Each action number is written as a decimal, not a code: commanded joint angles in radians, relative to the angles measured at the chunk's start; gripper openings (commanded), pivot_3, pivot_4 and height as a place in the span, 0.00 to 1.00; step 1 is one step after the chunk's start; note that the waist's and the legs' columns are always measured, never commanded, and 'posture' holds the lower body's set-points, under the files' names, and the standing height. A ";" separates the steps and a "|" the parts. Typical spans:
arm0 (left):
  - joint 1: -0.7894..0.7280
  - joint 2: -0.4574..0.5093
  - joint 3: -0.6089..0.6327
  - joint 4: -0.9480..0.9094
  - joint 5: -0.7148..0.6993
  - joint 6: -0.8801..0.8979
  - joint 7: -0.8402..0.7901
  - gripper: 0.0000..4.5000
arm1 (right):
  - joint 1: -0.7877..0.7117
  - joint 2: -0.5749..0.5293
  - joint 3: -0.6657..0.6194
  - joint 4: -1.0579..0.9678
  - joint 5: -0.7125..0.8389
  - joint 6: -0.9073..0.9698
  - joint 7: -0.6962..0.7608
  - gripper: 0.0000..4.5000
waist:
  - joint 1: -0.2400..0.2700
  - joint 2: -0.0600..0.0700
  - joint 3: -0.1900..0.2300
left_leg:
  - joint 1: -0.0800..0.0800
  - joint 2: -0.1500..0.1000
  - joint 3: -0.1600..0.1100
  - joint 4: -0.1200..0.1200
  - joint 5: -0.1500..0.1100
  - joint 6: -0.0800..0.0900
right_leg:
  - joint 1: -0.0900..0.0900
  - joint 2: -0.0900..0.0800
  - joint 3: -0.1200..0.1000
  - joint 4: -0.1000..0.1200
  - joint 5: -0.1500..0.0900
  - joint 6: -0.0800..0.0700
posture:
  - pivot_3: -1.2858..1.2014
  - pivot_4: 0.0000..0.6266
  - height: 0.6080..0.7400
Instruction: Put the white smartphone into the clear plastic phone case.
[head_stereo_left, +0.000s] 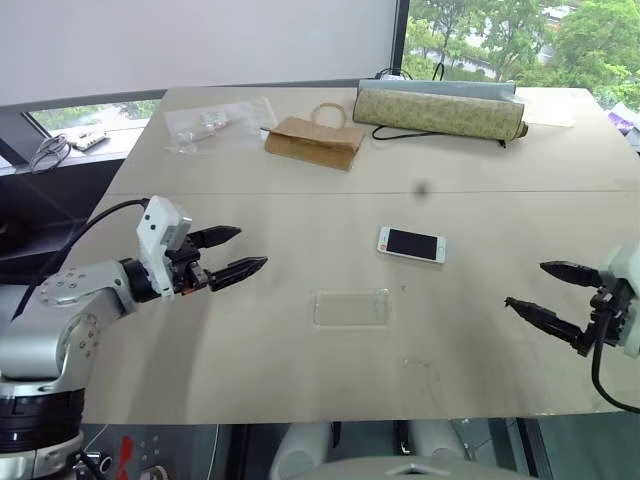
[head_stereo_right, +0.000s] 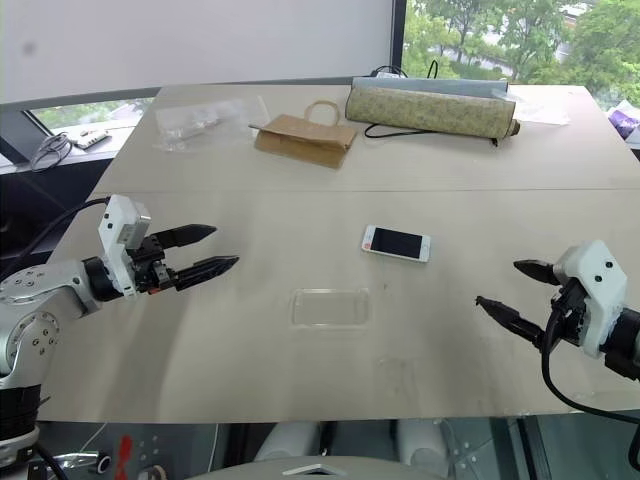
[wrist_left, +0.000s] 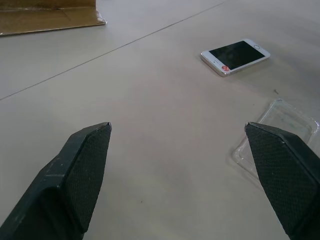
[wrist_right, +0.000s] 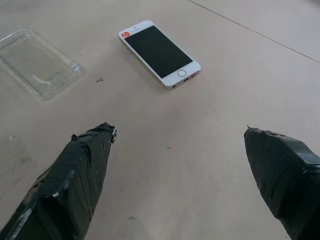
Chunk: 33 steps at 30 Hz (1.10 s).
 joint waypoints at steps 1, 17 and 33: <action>-0.011 -0.004 0.011 -0.020 -0.015 -0.005 0.005 0.98 | 0.003 0.010 -0.004 -0.015 0.000 -0.025 0.005 1.00 | 0.000 0.000 0.000 | 0.000 0.000 0.000 0.000 0.000 0.000 | 0.000 0.000 0.000 0.000 0.000 0.000 | 0.52 0.24 1.00; -0.094 -0.019 -0.014 -0.135 -0.163 0.124 0.019 0.98 | -0.080 0.013 0.063 -0.067 0.052 -0.079 0.036 1.00 | -0.003 0.000 0.000 | 0.000 0.000 0.000 0.000 0.000 0.000 | 0.000 0.000 0.000 0.000 0.000 0.000 | 0.52 0.24 1.00; -0.114 0.038 -0.401 -0.157 0.191 -0.117 -0.128 0.98 | -0.032 0.007 0.173 -0.157 0.051 -0.162 0.139 1.00 | 0.012 0.001 0.001 | -0.002 0.000 -0.001 0.000 0.000 0.000 | 0.000 0.002 -0.002 -0.002 0.000 0.000 | 0.52 0.24 1.00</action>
